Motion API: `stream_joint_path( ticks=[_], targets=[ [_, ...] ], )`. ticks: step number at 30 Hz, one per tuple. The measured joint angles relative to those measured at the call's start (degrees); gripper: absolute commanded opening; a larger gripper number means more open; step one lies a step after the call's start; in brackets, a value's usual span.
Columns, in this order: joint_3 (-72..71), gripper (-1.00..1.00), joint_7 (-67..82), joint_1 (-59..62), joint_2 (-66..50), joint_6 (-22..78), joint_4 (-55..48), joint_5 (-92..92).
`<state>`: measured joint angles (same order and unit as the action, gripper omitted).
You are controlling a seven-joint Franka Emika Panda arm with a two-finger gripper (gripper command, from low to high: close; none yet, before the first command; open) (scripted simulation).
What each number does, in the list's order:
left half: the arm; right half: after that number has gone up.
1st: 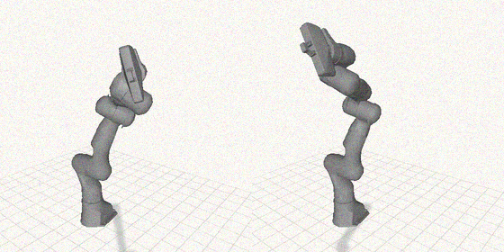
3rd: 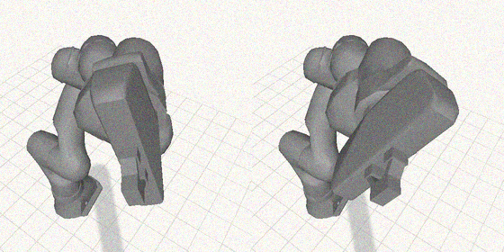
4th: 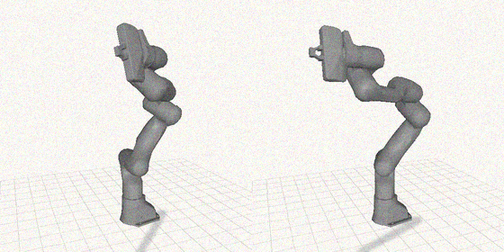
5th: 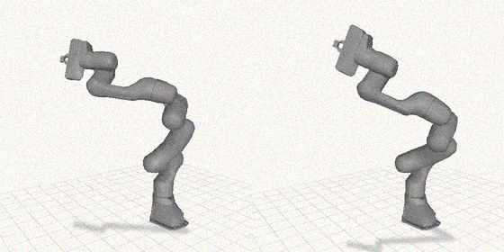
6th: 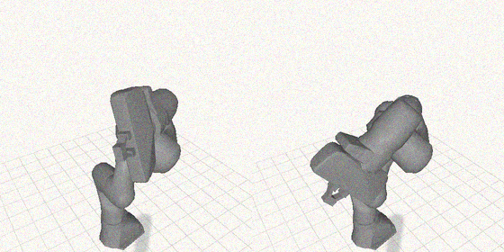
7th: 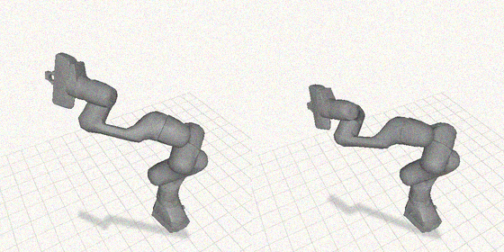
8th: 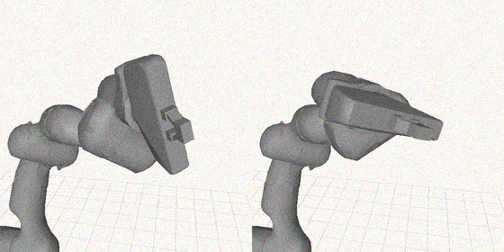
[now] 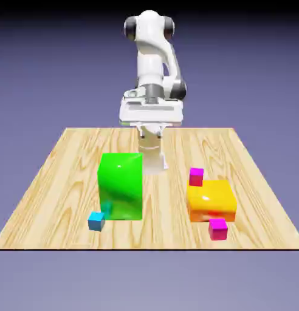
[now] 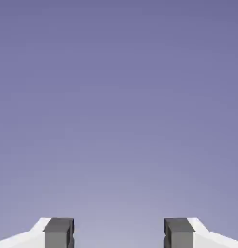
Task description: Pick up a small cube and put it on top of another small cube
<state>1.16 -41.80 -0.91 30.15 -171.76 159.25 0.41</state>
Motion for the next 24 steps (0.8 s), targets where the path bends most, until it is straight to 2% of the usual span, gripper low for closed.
stream_joint_path(
  ticks=[24],
  targets=[
    [23.09, 0.0, 13.16, -4.47, -49.84, 44.64, -34.91, 8.19]
  ],
)
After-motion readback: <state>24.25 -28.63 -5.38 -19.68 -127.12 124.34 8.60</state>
